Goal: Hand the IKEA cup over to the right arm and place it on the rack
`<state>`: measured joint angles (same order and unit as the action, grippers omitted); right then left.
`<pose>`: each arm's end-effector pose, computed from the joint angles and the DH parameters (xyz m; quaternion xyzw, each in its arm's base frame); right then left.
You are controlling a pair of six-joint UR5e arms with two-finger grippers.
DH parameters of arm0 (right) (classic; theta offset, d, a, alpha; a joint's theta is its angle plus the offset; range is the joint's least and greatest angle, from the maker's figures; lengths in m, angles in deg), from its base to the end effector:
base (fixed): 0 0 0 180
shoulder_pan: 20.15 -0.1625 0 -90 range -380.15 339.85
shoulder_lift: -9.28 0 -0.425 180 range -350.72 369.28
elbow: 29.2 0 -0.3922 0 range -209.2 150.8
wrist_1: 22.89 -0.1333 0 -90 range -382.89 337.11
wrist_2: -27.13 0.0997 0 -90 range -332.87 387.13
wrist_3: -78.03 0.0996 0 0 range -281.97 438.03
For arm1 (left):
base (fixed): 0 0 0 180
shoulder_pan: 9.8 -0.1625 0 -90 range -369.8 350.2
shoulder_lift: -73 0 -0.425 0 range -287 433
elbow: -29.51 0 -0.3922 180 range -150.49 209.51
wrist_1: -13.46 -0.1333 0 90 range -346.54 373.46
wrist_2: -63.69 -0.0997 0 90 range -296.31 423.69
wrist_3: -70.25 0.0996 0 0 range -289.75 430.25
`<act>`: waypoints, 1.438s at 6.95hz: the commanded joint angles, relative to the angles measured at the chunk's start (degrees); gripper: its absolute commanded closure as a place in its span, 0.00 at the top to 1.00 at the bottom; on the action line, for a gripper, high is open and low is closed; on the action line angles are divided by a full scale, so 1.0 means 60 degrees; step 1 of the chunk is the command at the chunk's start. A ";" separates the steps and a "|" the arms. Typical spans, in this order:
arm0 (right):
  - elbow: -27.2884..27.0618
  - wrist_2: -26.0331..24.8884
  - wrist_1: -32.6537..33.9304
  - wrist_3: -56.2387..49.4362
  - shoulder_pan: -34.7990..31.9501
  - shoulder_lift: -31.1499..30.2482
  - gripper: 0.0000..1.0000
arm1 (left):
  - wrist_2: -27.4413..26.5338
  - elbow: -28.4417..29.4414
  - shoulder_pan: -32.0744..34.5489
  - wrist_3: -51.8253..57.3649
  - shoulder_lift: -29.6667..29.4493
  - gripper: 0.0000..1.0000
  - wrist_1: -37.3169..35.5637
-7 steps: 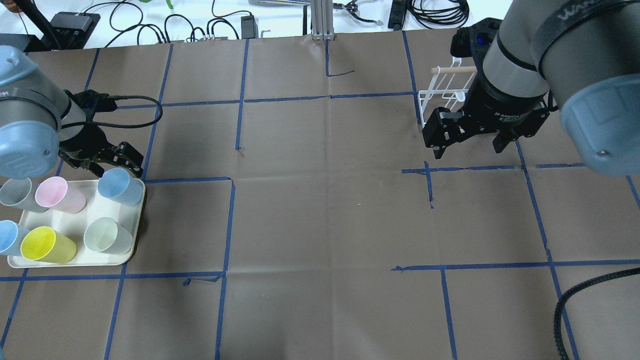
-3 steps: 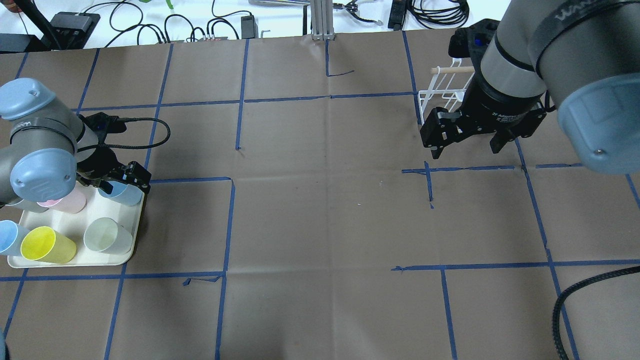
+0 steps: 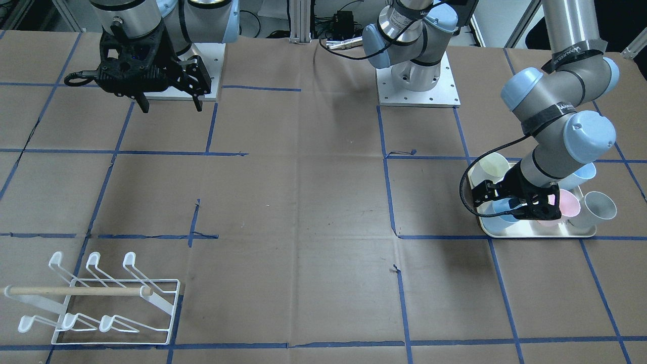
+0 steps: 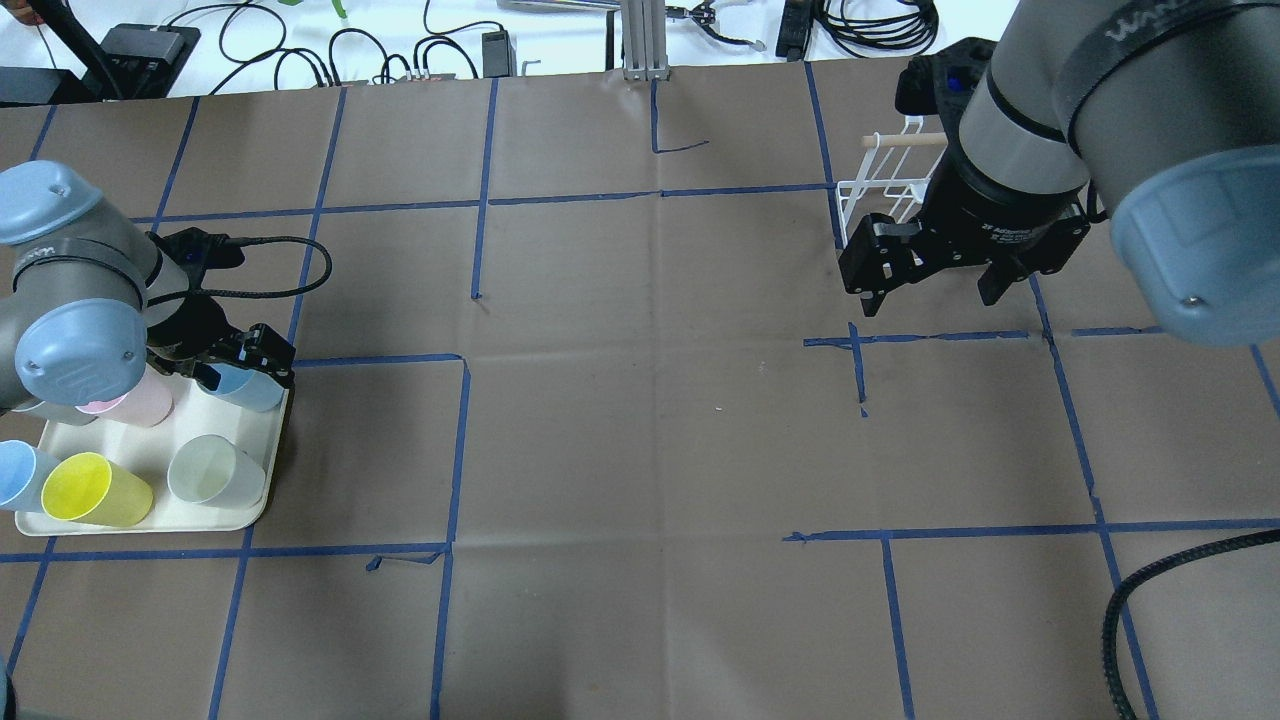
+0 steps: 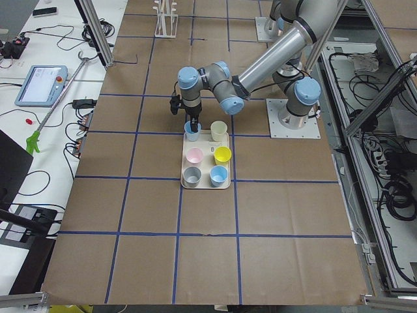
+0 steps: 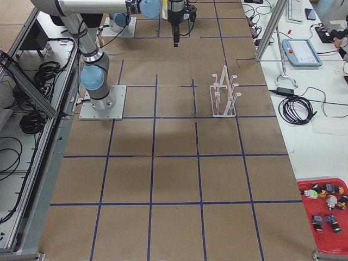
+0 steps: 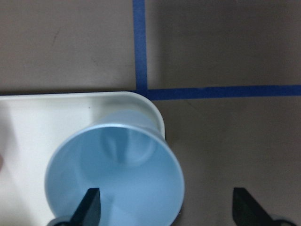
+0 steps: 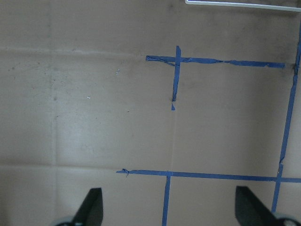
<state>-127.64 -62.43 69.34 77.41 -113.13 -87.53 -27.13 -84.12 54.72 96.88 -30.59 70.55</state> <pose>0.1569 -0.4348 0.4748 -0.0314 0.9995 -0.0052 0.0039 0.0978 -0.5118 0.2316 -0.0103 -0.9992 -0.0369 0.0101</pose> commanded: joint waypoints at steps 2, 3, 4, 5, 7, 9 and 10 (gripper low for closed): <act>0.0000 -0.0015 0.0068 -0.0014 0.0000 0.0009 1.00 | -0.0009 0.0055 -0.0002 -0.0072 0.0054 0.38 -0.0022; 0.0000 -0.0015 0.0068 -0.0014 0.0000 0.0009 1.00 | -0.0024 0.0056 -0.0002 -0.0087 0.0083 0.16 -0.0007; 0.0014 -0.0029 0.0083 -0.0014 0.0000 0.0023 1.00 | -0.0039 0.0056 -0.0002 -0.0116 0.0113 0.00 0.0051; 0.0029 0.0000 0.0083 -0.0014 0.0000 0.0009 1.00 | -0.0024 0.0056 0.0013 -0.0145 0.0127 0.00 0.0037; 0.0000 0.0203 0.0083 0.0001 0.0000 0.0023 1.00 | -0.0024 0.0244 0.0013 -0.0160 0.0258 0.00 0.0138; 0.0015 0.1269 0.0752 0.0001 0.0000 -0.0035 1.00 | -0.0039 0.0988 0.0071 -0.0306 0.0682 0.00 0.1128; 0.0000 0.2362 0.1554 0.0015 0.0000 -0.0006 1.00 | -0.0039 0.1994 0.0129 -0.0350 0.0873 0.00 0.2397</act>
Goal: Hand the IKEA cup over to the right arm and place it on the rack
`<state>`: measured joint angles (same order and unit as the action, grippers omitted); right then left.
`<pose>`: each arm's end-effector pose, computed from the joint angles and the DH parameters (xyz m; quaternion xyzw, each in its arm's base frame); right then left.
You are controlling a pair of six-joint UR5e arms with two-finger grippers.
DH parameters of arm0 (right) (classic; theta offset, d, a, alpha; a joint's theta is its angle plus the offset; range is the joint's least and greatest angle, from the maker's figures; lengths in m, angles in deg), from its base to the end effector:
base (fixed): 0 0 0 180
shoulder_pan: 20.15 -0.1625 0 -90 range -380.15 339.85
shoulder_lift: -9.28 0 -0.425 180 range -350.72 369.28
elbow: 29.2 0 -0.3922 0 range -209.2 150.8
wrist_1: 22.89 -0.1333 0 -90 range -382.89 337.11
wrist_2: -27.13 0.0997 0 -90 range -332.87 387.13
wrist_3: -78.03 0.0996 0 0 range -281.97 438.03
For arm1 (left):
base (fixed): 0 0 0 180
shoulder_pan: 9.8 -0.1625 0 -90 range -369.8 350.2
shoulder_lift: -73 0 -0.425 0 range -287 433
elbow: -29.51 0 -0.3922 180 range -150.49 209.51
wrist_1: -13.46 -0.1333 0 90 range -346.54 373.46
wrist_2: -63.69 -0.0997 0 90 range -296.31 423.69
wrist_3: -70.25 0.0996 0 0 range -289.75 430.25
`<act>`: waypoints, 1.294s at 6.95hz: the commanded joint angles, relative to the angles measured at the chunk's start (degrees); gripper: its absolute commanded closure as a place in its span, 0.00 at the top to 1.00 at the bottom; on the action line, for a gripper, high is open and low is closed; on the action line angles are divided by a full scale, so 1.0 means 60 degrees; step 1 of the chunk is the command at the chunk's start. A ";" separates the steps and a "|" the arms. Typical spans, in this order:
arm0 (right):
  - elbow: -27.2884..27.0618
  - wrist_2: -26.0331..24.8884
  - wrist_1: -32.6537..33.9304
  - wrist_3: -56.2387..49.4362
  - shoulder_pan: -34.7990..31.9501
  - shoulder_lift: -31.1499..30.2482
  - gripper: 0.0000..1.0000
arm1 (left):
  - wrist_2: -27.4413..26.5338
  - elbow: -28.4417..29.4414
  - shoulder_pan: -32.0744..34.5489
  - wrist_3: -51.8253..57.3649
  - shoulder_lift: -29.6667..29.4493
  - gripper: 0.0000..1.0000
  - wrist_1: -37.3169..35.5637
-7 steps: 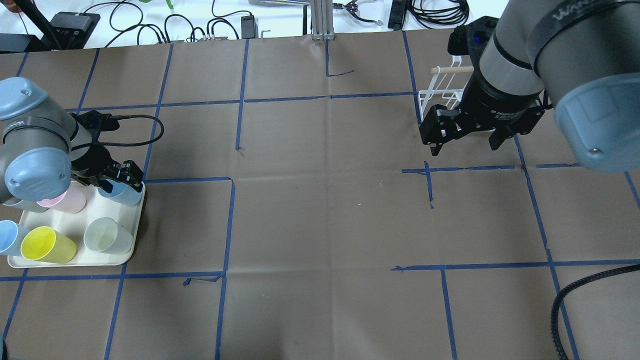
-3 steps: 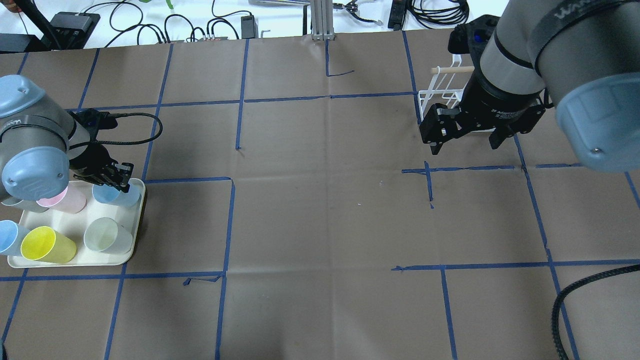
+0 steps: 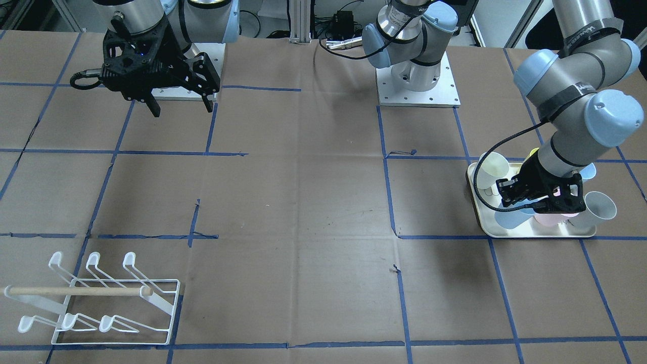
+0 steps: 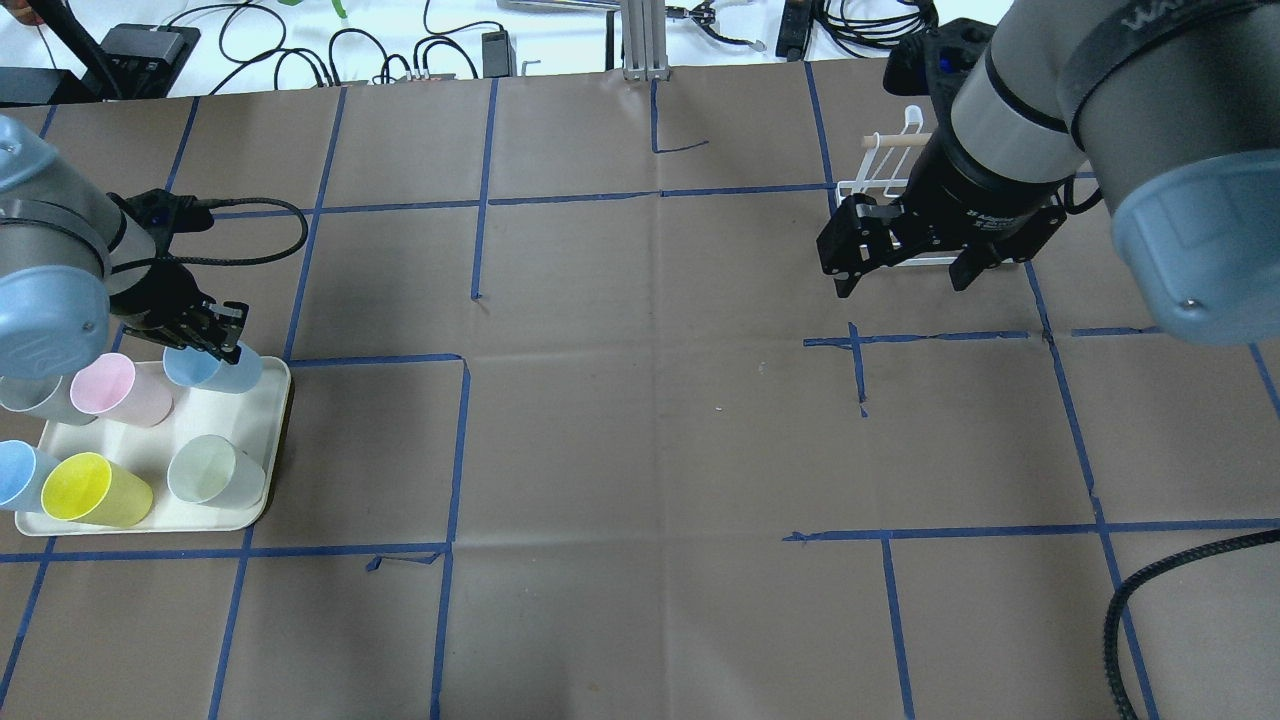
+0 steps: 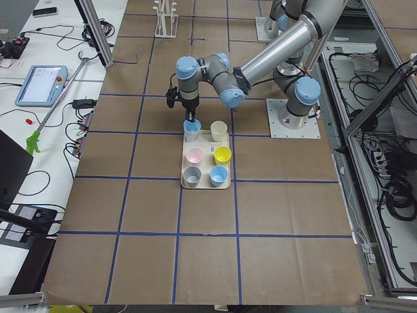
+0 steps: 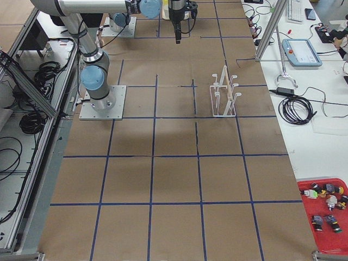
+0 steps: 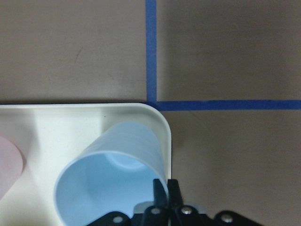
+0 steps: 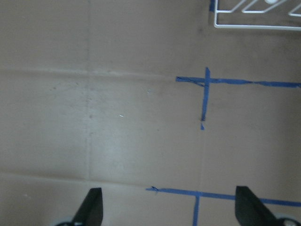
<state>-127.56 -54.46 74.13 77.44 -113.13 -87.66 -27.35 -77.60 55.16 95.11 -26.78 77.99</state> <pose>0.1710 -0.4413 0.4863 -0.0346 0.9955 -0.0472 0.0742 0.1006 -0.5260 0.3019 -0.0015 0.9999 0.0151 0.0030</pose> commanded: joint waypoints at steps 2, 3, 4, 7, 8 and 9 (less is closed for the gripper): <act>-0.0158 0.3133 0.1799 0.1465 0.0000 0.0073 1.00 | 0.0129 0.3206 0.0420 -0.0522 0.0064 0.00 0.3255; -0.0565 0.3198 0.3022 0.2013 0.0000 0.0088 1.00 | 0.0159 0.3986 0.0873 -0.1004 -0.0009 0.00 0.3858; -0.1164 0.3547 0.4412 0.2540 0.0000 0.0074 1.00 | 0.0304 0.4443 0.1153 -0.1139 -0.0053 0.00 0.3937; -0.2645 0.4429 0.8105 0.6067 0.0000 0.0146 0.96 | 0.3734 0.3851 0.1287 -0.0674 -0.0403 0.00 0.1212; -0.3012 0.4430 0.9422 0.6670 0.0000 0.0364 0.96 | 0.4517 0.3441 0.1345 -0.0585 -0.0449 0.00 -0.0107; -0.3378 0.4430 1.1335 0.7749 0.0000 0.0816 0.96 | 0.5423 0.2784 0.1491 -0.0395 -0.0434 0.00 -0.1468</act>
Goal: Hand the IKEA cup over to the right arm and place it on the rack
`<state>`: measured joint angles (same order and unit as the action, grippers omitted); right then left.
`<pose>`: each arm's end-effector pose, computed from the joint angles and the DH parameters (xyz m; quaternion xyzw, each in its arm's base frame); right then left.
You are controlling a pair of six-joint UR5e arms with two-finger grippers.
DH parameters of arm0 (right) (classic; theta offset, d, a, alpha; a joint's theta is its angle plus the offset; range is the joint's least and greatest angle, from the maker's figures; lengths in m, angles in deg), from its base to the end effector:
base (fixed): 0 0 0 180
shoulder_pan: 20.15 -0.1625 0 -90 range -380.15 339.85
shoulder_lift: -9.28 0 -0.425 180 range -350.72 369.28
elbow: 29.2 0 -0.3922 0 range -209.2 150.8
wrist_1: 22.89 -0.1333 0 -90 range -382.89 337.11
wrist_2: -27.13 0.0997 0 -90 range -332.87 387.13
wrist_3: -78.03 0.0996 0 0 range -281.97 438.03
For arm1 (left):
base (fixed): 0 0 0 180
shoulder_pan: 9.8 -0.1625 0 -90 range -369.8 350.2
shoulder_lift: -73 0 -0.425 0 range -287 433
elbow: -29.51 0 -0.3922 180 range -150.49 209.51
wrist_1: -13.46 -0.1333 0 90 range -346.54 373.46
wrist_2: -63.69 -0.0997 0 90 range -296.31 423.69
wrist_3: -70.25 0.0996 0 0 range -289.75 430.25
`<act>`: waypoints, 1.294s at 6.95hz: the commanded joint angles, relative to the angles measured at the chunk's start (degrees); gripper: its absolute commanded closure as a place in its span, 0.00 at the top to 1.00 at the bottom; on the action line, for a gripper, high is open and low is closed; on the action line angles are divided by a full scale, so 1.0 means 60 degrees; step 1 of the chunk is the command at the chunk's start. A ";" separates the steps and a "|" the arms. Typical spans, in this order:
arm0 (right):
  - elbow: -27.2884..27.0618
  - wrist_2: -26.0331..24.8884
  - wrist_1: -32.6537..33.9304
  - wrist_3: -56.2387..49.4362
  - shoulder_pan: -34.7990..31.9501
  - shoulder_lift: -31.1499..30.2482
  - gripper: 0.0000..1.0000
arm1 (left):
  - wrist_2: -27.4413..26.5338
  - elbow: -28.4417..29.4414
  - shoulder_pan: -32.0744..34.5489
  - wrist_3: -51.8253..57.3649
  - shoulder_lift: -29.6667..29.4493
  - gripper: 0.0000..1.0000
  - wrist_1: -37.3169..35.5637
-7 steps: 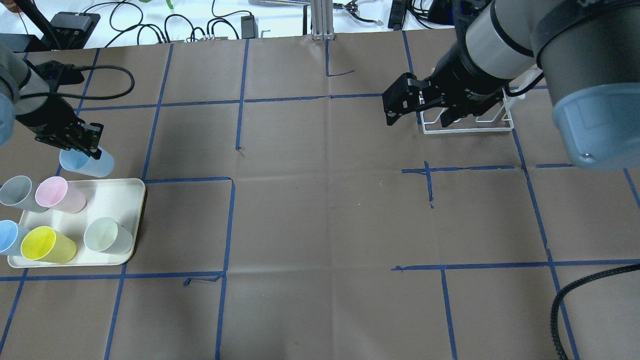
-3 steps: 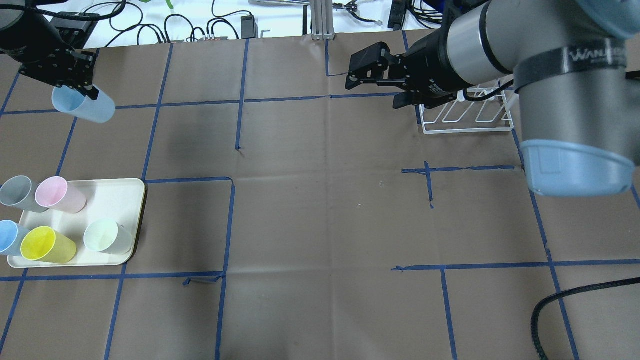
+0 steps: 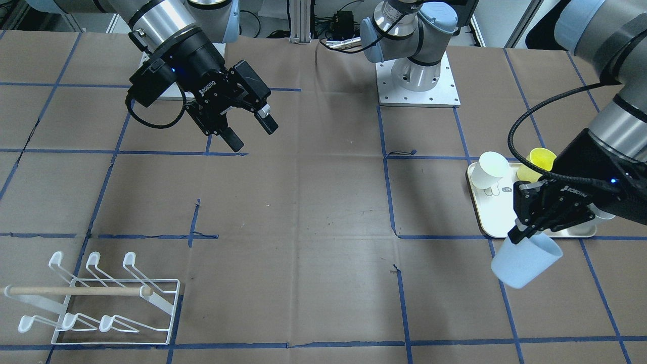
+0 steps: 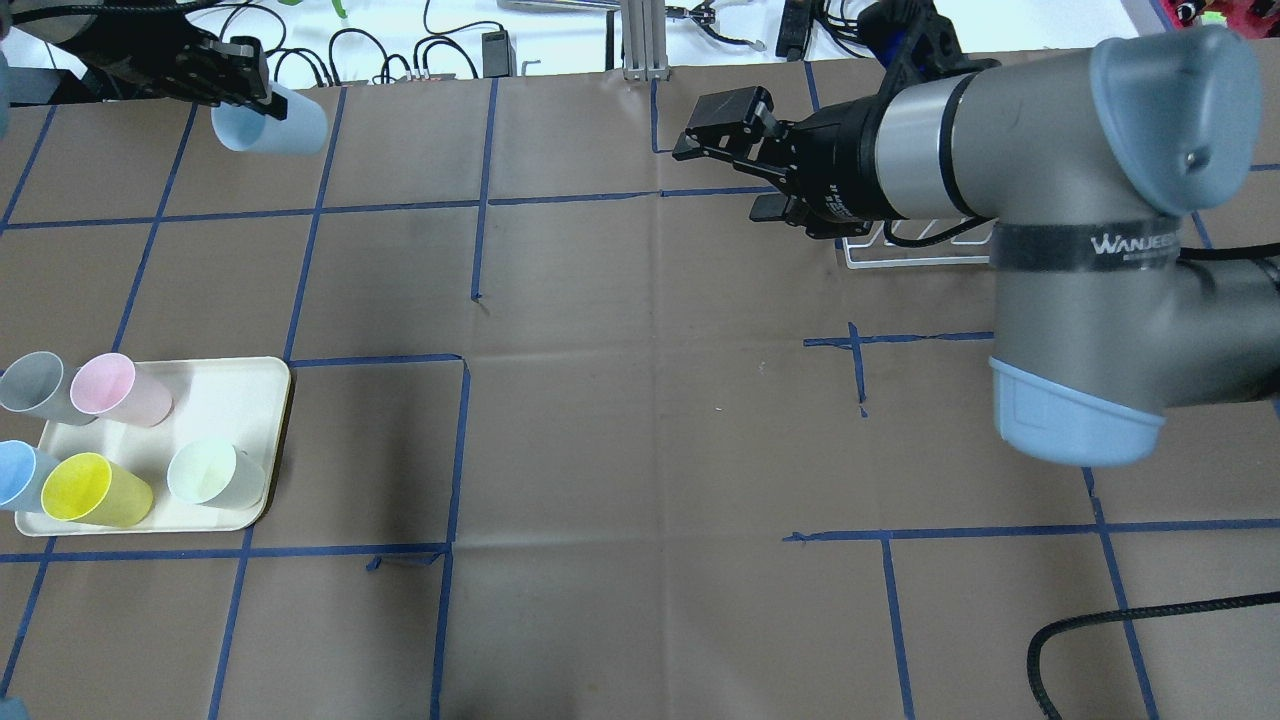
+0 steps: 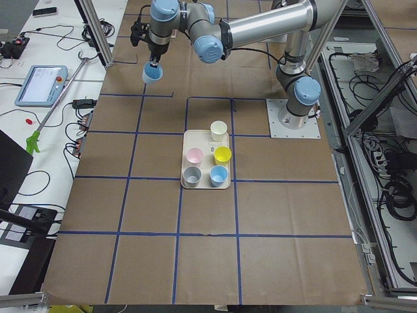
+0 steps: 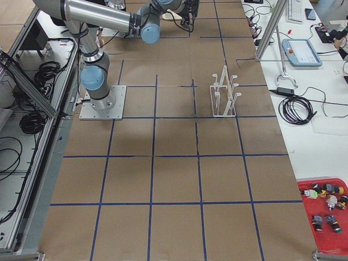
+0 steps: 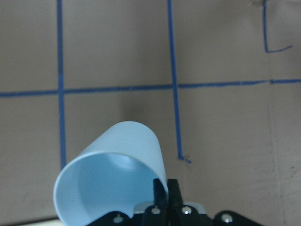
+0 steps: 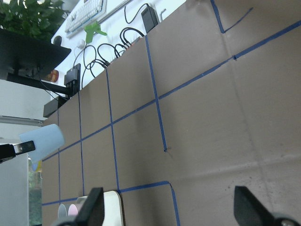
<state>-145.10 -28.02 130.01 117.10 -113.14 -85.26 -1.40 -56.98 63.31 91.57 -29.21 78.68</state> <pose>0.2140 -0.4499 0.4483 0.1753 0.8811 -0.2153 0.3828 0.0062 -0.6235 0.4594 -0.0675 -0.9650 0.1989 0.1571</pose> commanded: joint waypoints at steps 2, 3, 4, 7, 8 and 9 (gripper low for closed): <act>-0.0707 0.0125 0.5819 0.4664 0.0000 0.1689 0.99 | 0.2505 -0.2232 0.0557 0.0257 -0.0204 0.00 -0.5534; -0.0867 0.0125 0.7315 0.5957 -0.0014 0.2217 0.99 | 0.3427 -0.2777 0.0574 0.0300 -0.0481 0.00 -0.6916; -0.1101 0.0111 0.8417 0.6666 -0.0014 0.2628 0.99 | 0.4640 -0.2985 0.0588 0.0344 -0.0976 0.00 -0.8380; -0.1176 0.0125 0.9073 0.7449 -0.0146 0.3450 1.00 | 0.6335 -0.3816 0.1156 -0.0659 -0.2502 0.00 -1.3370; -0.1118 0.0009 0.8943 0.7449 -0.0146 0.3482 1.00 | 0.6235 -0.4663 0.1276 -0.1609 -0.2708 0.00 -1.5507; -0.1161 -0.0079 0.8898 0.7420 -0.0146 0.3525 1.00 | 0.6220 -0.5339 0.1320 -0.1735 -0.2681 0.00 -1.6340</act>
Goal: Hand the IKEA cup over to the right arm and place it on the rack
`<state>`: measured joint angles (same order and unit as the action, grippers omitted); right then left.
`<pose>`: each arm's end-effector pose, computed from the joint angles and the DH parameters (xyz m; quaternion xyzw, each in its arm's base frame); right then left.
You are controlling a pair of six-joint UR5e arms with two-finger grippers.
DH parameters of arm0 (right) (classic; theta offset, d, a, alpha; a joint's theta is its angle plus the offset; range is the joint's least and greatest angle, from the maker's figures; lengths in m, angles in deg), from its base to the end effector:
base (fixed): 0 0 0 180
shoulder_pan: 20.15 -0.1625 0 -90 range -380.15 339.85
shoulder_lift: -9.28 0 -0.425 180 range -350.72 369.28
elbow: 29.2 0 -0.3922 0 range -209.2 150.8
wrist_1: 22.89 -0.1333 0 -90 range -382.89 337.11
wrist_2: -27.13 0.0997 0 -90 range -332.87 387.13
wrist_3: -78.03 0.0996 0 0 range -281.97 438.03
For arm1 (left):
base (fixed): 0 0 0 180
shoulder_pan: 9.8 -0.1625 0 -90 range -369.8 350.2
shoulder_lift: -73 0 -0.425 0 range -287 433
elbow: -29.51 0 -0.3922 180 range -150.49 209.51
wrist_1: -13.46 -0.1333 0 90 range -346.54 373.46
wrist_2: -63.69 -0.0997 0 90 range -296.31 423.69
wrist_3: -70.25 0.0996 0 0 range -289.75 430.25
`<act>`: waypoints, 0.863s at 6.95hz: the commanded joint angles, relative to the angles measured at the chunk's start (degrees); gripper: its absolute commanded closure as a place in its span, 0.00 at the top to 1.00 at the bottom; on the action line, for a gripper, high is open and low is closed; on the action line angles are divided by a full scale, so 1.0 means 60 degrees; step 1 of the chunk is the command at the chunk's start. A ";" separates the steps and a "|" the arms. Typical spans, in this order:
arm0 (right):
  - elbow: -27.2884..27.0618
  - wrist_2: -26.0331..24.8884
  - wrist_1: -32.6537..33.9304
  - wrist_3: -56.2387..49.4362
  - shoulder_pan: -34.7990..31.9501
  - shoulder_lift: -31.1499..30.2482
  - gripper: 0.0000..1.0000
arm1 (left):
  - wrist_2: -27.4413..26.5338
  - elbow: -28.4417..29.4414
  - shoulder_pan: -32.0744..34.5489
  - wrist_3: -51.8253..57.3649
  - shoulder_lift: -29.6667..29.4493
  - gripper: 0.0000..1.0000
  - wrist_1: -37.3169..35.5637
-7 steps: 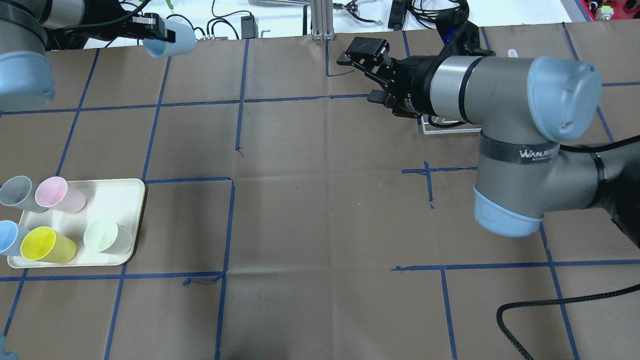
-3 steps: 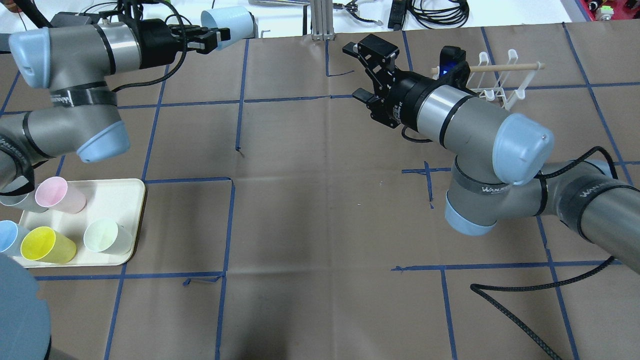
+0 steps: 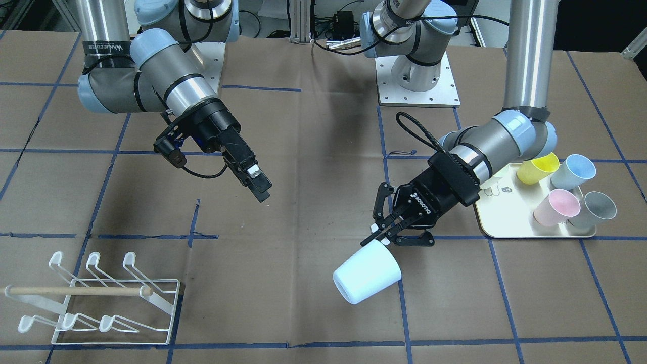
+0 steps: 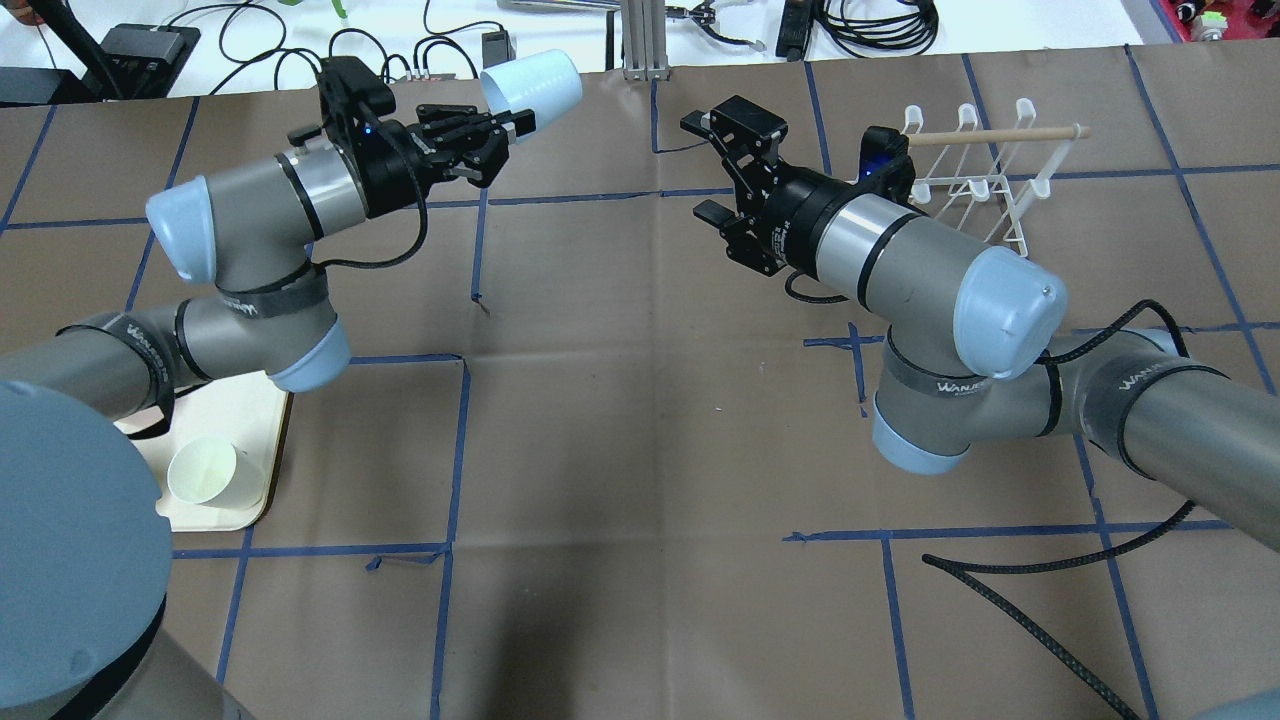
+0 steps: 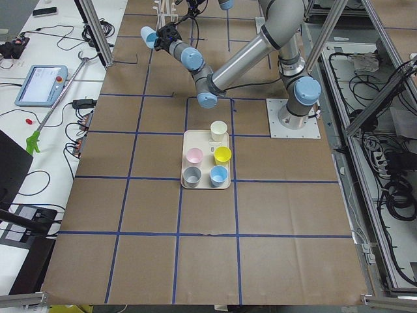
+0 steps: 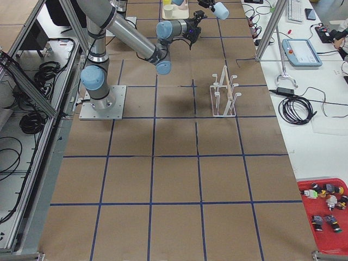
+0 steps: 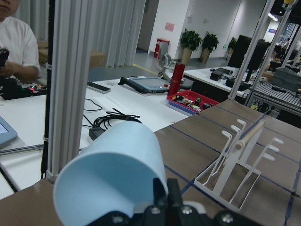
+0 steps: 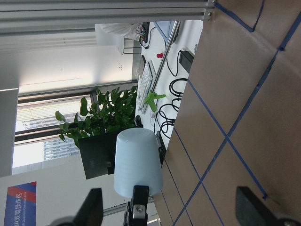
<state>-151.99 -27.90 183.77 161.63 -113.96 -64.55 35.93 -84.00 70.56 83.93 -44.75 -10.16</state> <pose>0.2225 -0.4755 0.3361 0.3797 0.7151 -0.2117 0.5475 -0.1294 -0.5603 0.2995 -0.2932 -0.7225 0.5234 0.3435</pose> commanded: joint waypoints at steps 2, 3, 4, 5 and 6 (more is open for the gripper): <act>0.0074 -0.0101 -0.0078 0.0026 -0.0038 0.0279 1.00 | -0.0032 -0.1355 0.0534 -0.0478 0.0054 0.00 -0.1864; 0.0104 -0.0130 -0.0092 -0.0003 -0.0038 0.0323 1.00 | -0.0468 -0.1341 0.0856 -0.0652 0.0113 0.00 -0.1849; 0.0104 -0.0130 -0.0136 0.0012 -0.0038 0.0411 1.00 | -0.0733 -0.1283 0.1135 -0.0784 0.0128 0.00 -0.1806; 0.0118 -0.0115 -0.0137 -0.0003 -0.0067 0.0484 1.00 | -0.0823 -0.1254 0.1152 -0.0786 0.0113 0.00 -0.1791; 0.0148 -0.0188 -0.0166 -0.0017 -0.0169 0.0514 1.00 | -0.0824 -0.1268 0.1152 -0.0815 0.0128 0.00 -0.1762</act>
<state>-151.27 -28.72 182.94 161.61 -114.47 -61.80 31.40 -91.63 77.20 79.29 -44.04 -20.90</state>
